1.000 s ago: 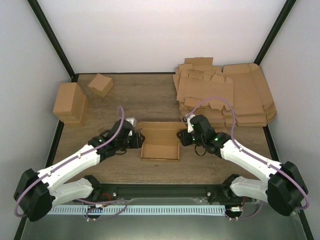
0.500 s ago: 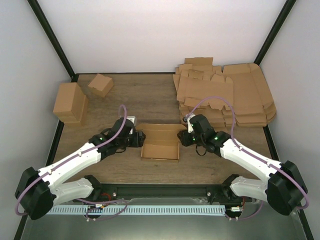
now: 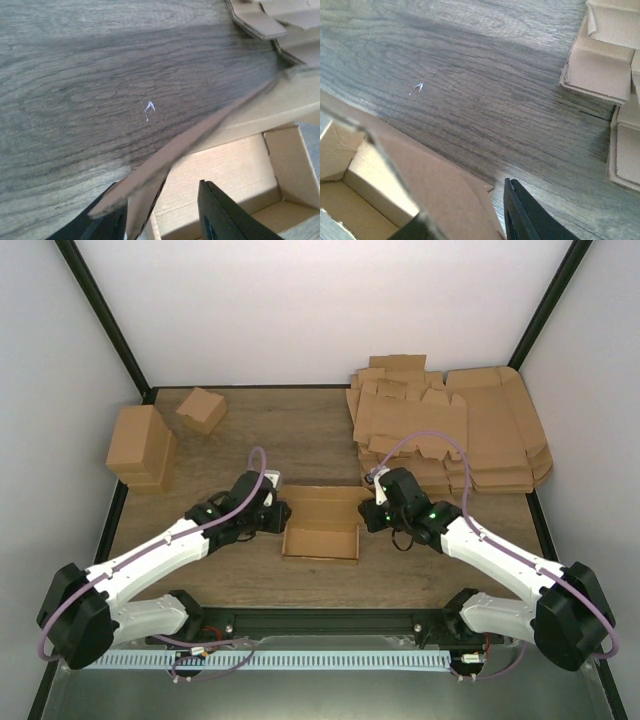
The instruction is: Fold the paper box
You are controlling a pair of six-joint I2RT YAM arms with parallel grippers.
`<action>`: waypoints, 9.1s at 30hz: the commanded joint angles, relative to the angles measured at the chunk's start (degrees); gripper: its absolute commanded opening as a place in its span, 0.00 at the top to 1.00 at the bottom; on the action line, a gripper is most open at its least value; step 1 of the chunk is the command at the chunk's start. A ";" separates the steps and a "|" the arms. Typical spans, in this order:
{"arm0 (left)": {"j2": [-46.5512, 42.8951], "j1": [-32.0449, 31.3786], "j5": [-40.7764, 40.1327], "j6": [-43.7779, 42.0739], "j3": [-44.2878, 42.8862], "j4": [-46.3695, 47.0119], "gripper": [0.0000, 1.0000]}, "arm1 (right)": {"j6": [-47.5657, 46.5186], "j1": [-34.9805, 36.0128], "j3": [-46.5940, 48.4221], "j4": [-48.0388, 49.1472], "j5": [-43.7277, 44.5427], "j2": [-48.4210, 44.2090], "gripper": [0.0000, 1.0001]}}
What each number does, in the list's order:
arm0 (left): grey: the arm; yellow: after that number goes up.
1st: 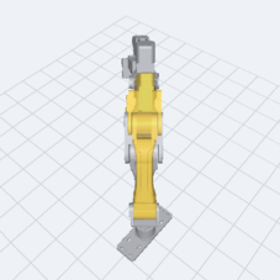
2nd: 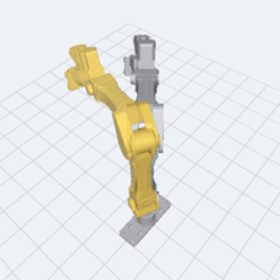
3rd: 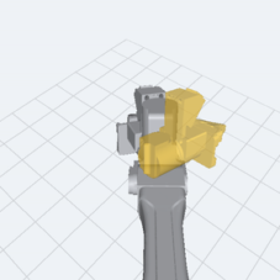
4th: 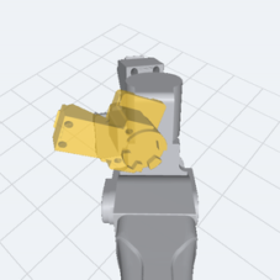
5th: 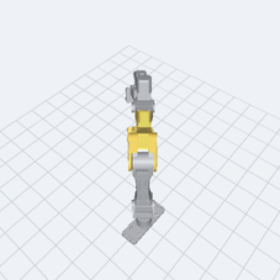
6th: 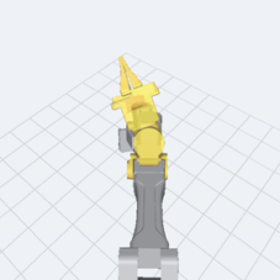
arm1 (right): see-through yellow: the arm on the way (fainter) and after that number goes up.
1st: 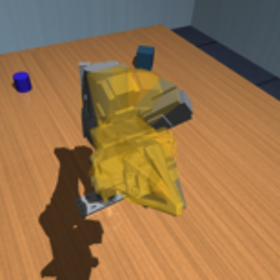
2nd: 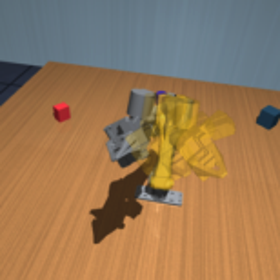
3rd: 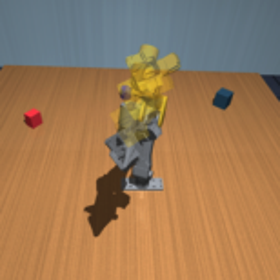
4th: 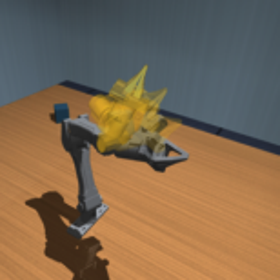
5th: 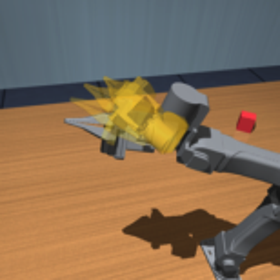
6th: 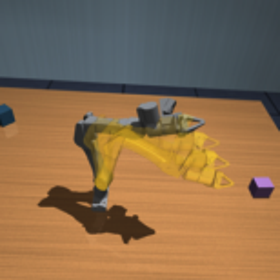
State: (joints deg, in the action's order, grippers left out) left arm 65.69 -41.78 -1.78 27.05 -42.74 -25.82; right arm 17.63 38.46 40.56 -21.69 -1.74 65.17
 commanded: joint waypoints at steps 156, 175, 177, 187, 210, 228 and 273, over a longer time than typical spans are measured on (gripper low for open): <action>20.72 -1.76 19.78 -23.00 -20.75 -6.26 0.94 | 21.65 8.92 -1.04 -20.69 -18.60 -16.30 0.43; 19.41 -1.78 30.33 -17.04 -18.67 -1.86 0.94 | 29.31 8.92 -15.16 8.15 -23.26 -15.05 0.33; 19.16 -1.77 32.14 -16.01 -18.16 -1.13 0.94 | 29.54 8.92 -15.48 9.60 -22.74 -14.98 0.32; 18.50 -1.74 36.82 -11.76 -15.39 1.97 0.94 | 28.86 8.92 -15.07 11.95 -22.62 -14.10 0.22; 23.33 -3.92 40.58 -10.43 -15.12 2.53 0.67 | 31.24 8.91 -15.91 19.64 -20.92 -11.59 0.16; 21.98 -5.02 30.57 -11.41 -20.59 -3.02 0.12 | 23.67 7.15 -5.92 -6.96 -5.67 -19.59 0.13; 33.99 -15.67 9.70 -42.98 -32.97 -24.41 0.39 | 0.72 -21.94 -10.88 13.60 -27.50 -19.56 0.18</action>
State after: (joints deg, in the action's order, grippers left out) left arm 101.36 -58.67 4.67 -5.23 -74.91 -48.56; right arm 18.33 16.95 30.44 -9.98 -27.79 47.72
